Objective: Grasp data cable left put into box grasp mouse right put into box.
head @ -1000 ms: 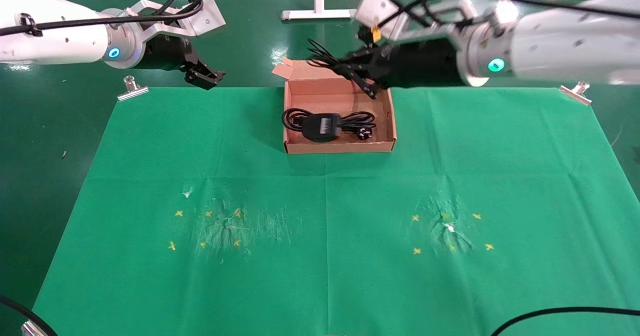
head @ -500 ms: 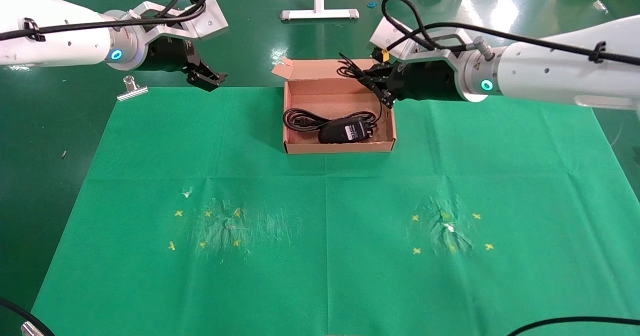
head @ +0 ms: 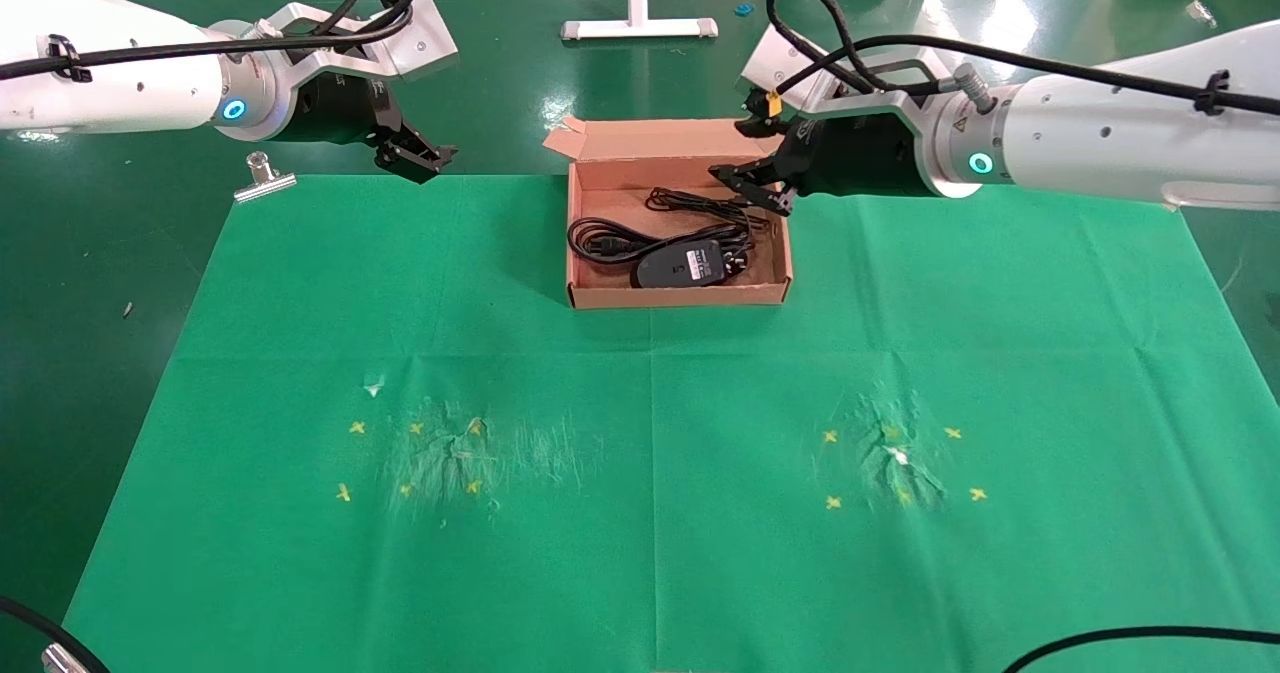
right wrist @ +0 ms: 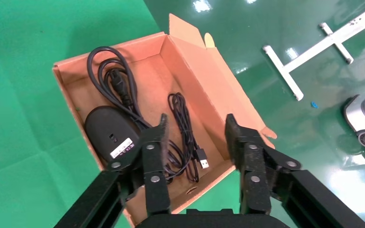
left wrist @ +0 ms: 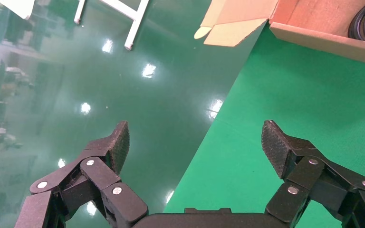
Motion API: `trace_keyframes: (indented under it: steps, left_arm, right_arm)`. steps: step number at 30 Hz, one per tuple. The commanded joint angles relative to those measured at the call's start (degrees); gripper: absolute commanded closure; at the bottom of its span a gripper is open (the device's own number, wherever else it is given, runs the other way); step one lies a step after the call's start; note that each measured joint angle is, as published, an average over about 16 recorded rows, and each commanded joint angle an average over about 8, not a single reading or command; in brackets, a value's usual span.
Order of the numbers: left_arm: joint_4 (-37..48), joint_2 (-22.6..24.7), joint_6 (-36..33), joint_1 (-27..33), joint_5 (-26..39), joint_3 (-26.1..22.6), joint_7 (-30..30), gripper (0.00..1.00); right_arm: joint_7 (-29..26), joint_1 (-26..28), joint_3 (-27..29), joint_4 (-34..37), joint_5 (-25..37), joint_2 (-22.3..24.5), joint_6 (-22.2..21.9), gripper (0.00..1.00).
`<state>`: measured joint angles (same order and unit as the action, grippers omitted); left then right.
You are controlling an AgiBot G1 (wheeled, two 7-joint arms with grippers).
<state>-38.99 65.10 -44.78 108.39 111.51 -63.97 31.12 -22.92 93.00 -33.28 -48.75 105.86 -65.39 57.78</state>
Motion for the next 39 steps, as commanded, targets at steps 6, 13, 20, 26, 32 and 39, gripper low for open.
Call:
trace_keyframes:
  steps: [6,13,20,26,32,39]
  left_arm:
    - [0.0,0.0,0.0,0.0,0.0,0.0,0.0,0.0]
    - [0.0,0.0,0.0,0.0,0.0,0.0,0.0,0.0]
    - [0.0,0.0,0.0,0.0,0.0,0.0,0.0,0.0]
    - [0.0,0.0,0.0,0.0,0.0,0.0,0.0,0.0]
    - [0.0,0.0,0.0,0.0,0.0,0.0,0.0,0.0]
    - [-0.1,-0.1,-0.1,-0.2,-0.3,0.2,-0.1,0.0]
  right_arm:
    - [1.1,-2.9,1.6,-2.4,-6.0,2.9,2.7,0.0]
    - [2.6,-6.7,3.7,-5.4,-13.8,6.5,6.0,0.0]
    - [4.1,-10.6,5.8,-8.4,-21.5,10.2,9.4,0.0]
    - [5.4,-13.8,7.6,-11.0,-28.2,13.4,12.3,0.0]
    - [6.6,-17.1,9.4,-13.6,-34.9,16.6,15.2,0.0]
    - [8.1,-21.0,11.5,-16.6,-42.7,20.3,18.6,0.0]
